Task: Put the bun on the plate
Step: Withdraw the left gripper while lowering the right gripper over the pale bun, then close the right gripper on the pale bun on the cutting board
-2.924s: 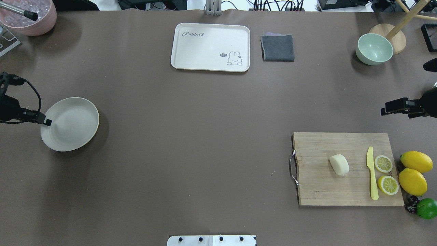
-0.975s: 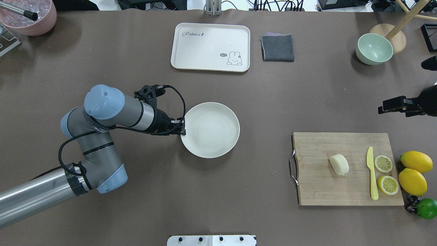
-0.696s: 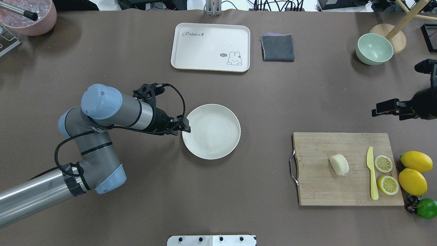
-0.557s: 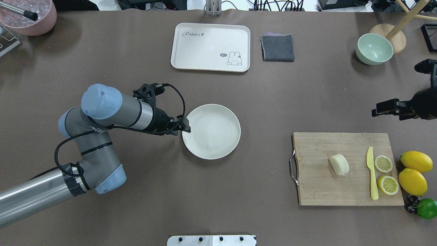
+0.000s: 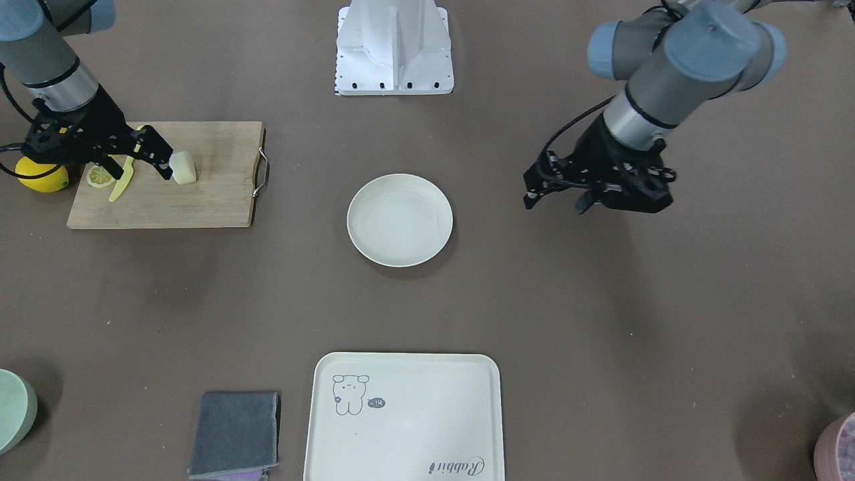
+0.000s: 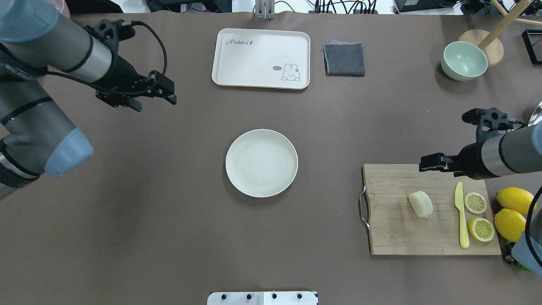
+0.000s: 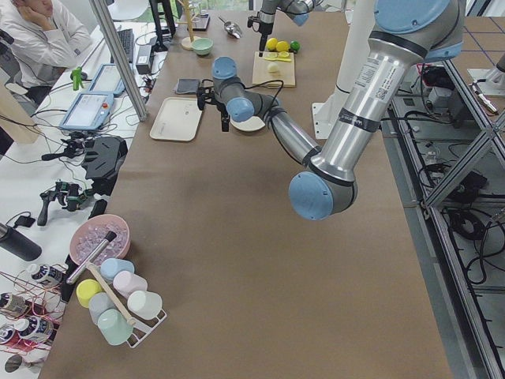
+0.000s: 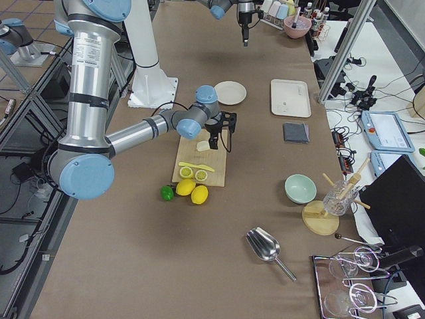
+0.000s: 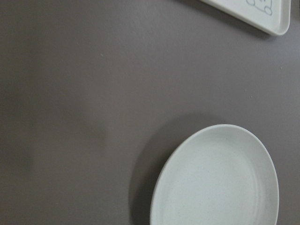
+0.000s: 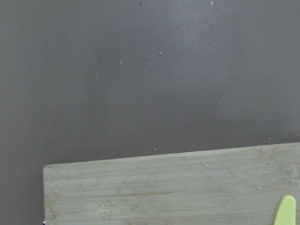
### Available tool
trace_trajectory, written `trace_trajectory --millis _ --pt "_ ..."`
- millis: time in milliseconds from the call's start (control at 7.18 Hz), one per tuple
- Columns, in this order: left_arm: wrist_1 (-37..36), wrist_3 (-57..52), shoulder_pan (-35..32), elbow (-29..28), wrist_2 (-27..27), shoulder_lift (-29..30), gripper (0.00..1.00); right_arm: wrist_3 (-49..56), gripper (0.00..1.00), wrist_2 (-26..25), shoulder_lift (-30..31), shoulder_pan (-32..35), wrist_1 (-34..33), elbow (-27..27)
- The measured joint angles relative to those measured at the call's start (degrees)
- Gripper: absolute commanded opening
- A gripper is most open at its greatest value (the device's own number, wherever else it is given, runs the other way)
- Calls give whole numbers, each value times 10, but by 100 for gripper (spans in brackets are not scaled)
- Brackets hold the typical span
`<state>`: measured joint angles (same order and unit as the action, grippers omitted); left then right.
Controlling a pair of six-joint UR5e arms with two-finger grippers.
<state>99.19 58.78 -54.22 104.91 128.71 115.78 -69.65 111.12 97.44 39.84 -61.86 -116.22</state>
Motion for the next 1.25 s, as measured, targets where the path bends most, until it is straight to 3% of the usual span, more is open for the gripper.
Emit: trace_trajectory --millis 278,557,835,1253 --pt "-160 -256 -106 13 6 -14 98 0 100 -54 2 -70 0 -14" --pt "-199 -453 -189 -15 9 -56 98 41 100 -67 8 -104 -2 -19" --pt "-197 -510 -214 -29 11 -86 98 127 100 -63 12 -97 -11 -6" --pt "-191 -518 -221 -53 9 -116 98 158 99 -64 7 -91 -15 14"
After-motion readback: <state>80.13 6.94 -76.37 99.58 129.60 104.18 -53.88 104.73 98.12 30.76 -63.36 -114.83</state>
